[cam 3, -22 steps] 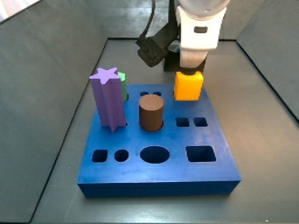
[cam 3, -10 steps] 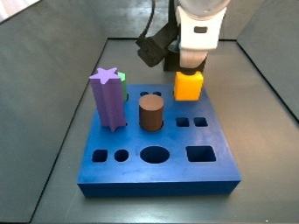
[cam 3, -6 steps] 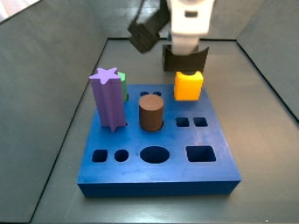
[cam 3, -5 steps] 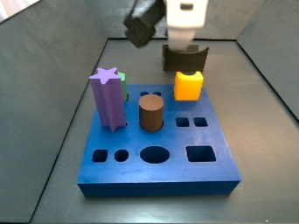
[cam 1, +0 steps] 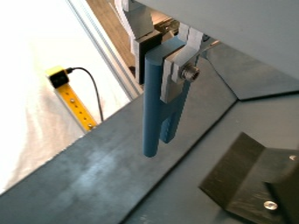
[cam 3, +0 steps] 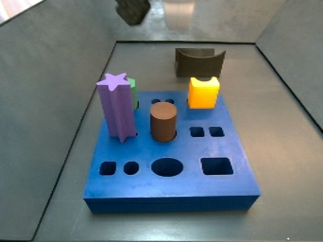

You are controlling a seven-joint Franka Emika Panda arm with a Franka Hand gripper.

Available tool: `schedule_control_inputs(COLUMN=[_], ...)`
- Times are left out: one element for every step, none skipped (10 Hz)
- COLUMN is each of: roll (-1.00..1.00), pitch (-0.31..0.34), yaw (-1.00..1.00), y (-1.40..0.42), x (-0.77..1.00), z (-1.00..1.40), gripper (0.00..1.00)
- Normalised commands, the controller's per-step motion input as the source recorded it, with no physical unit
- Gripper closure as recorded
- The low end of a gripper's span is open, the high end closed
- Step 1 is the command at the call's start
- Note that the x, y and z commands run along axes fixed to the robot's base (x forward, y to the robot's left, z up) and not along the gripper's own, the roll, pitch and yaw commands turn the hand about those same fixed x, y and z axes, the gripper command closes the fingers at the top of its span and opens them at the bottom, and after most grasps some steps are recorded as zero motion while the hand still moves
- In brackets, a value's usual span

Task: Pick up the square-circle object. Move up. Rotate the square-circle object. Place the square-circle object on the fixture. Regrasp the square-circle object. Move to above the board. Insert the square-circle object.
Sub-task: Rotate the square-circle object.

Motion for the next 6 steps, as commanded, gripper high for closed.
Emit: schedule_control_inputs(roll=[-0.17, -0.18, -0.18, -0.18, -0.18, -0.18], pitch=[-0.034, -0.026, -0.022, -0.015, -0.013, -0.016], yaw=[-0.10, -0.10, -0.10, -0.09, -0.09, -0.08], y=[0.12, 0.11, 0.10, 0.07, 0.06, 0.05], x=[-1.00, -1.00, -1.00, -0.90, -0.81, -0.68], z=[0.67, 0.62, 0.57, 0.43, 0.30, 0.13], gripper=[1.00, 1.00, 1.00, 1.00, 1.00, 1.00])
